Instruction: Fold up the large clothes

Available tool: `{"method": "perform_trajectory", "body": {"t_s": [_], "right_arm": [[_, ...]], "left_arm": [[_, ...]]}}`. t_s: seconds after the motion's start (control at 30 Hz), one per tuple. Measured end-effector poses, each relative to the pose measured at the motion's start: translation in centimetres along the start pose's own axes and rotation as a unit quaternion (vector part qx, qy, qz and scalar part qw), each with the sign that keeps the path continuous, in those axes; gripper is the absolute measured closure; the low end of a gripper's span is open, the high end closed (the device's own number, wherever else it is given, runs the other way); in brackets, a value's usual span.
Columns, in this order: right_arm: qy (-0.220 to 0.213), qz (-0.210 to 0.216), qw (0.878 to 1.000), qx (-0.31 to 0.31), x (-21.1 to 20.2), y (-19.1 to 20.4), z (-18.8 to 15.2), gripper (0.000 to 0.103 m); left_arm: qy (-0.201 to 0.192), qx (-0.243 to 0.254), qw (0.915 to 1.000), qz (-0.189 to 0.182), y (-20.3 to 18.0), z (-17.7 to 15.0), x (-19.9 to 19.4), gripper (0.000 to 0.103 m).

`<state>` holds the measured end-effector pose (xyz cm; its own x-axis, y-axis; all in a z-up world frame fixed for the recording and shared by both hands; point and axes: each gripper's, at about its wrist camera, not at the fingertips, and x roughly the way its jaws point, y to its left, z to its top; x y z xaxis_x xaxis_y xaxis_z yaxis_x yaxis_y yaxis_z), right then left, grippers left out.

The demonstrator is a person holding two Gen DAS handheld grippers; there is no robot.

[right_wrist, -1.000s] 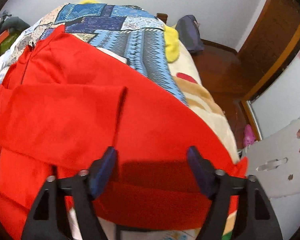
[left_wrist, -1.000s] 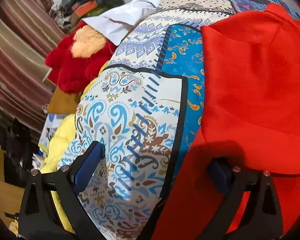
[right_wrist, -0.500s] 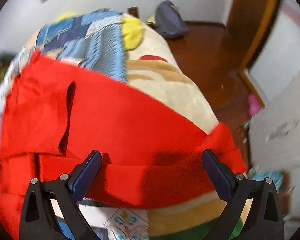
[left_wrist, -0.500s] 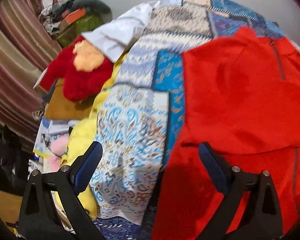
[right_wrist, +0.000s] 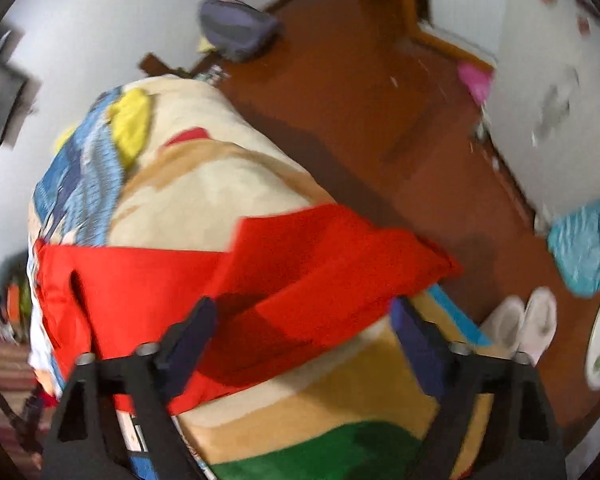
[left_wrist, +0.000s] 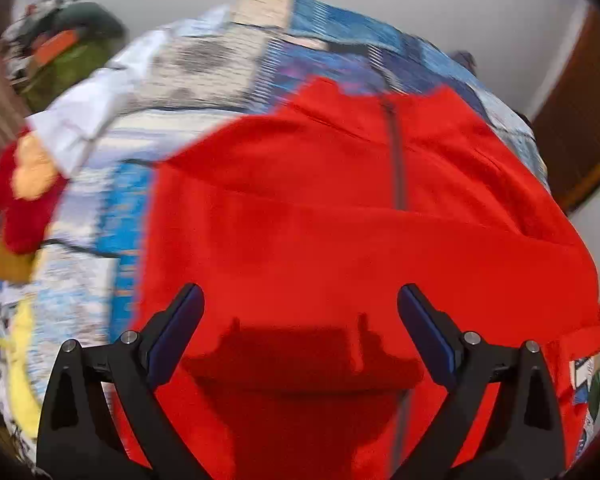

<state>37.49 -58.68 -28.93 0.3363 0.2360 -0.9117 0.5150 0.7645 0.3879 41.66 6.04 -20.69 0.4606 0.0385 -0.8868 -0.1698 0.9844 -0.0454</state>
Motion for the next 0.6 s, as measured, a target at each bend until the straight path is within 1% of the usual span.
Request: {"method": "perform_trajectory", "body": {"t_s": [0.03, 0.07, 0.1, 0.13, 0.2, 0.23, 0.3, 0.33, 0.37, 0.4, 0.47, 0.53, 0.6], "right_arm": [[0.007, 0.01, 1.0, 0.013, 0.5, -0.6, 0.0, 0.033], [0.01, 0.021, 0.999, 0.028, 0.9, -1.1, 0.1, 0.036], [0.008, 0.024, 0.999, 0.033, 1.0, -1.3, 0.2, 0.043], [0.003, 0.025, 0.999, 0.038, 1.1, -1.4, 0.4, 0.048], [0.001, 0.027, 0.999, 0.046, 1.4, -1.3, 0.8, 0.068], [0.001, 0.029, 0.998, 0.049, 1.6, -1.2, 1.0, 0.072], [0.002, 0.033, 0.999, 0.042, 1.6, -0.9, 1.2, 0.087], [-0.003, 0.032, 0.999, 0.032, 1.3, -0.4, 1.3, 0.089], [-0.012, 0.032, 0.999, 0.024, 0.9, 0.0, 1.3, 0.092], [-0.02, 0.033, 0.999, 0.014, 0.5, 0.4, 1.3, 0.094], [-0.042, 0.038, 0.998, -0.012, -1.0, 2.0, 1.2, 0.094], [-0.065, 0.061, 0.995, -0.039, -3.2, 4.1, 1.2, 0.095], [-0.087, 0.081, 0.991, -0.064, -5.4, 6.5, 1.1, 0.095]], "left_arm": [[0.005, 0.01, 0.9999, -0.005, -1.1, 0.1, 0.6, 0.005], [0.009, 0.021, 0.9997, -0.008, -2.2, 0.1, 1.1, 0.005], [0.014, 0.034, 0.9993, -0.01, -3.4, 0.0, 1.7, 0.005], [0.018, 0.049, 0.9986, -0.01, -4.7, -0.1, 2.4, 0.005], [0.028, 0.078, 0.9965, -0.007, -7.1, -0.5, 3.8, 0.005], [0.032, 0.087, 0.9957, -0.006, -7.8, -0.7, 4.2, 0.005], [0.046, 0.108, 0.9931, -0.007, -9.4, -1.3, 5.2, 0.005], [0.048, 0.115, 0.9921, -0.007, -10.1, -1.7, 5.6, 0.005], [0.04, 0.117, 0.9923, -0.005, -10.4, -1.9, 5.4, 0.005], [0.033, 0.12, 0.9922, -0.003, -10.7, -2.1, 5.2, 0.005], [0.036, 0.13, 0.9908, -0.009, -11.0, -2.1, 4.9, 0.005], [0.044, 0.131, 0.9902, -0.018, -10.8, -2.2, 4.5, 0.005], [0.039, 0.131, 0.9904, -0.02, -10.5, -2.4, 3.4, 0.005]]}}
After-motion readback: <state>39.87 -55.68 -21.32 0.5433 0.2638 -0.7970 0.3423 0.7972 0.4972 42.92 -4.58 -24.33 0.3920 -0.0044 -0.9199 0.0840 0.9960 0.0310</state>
